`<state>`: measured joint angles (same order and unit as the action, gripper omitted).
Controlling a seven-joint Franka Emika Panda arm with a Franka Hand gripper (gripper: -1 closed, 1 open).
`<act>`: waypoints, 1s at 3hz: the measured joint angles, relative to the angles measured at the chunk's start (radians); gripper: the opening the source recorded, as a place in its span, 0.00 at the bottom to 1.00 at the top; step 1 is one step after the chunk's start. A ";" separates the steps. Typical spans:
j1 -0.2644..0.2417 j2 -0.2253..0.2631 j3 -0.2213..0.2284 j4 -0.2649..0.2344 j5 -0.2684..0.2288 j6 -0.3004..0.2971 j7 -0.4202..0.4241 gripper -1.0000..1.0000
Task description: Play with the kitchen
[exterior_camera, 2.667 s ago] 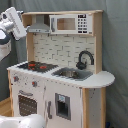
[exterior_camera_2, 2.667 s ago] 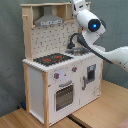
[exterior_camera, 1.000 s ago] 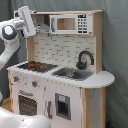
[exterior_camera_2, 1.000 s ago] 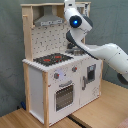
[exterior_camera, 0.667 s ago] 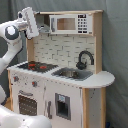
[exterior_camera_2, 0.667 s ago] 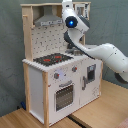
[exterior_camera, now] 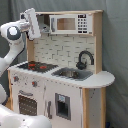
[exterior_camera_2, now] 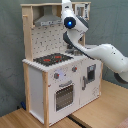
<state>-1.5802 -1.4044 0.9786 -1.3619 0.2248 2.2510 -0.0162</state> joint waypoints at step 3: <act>-0.077 -0.001 0.011 -0.017 -0.095 -0.203 -0.001 0.00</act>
<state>-1.6571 -1.4051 0.9892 -1.3789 0.1302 2.0484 -0.0173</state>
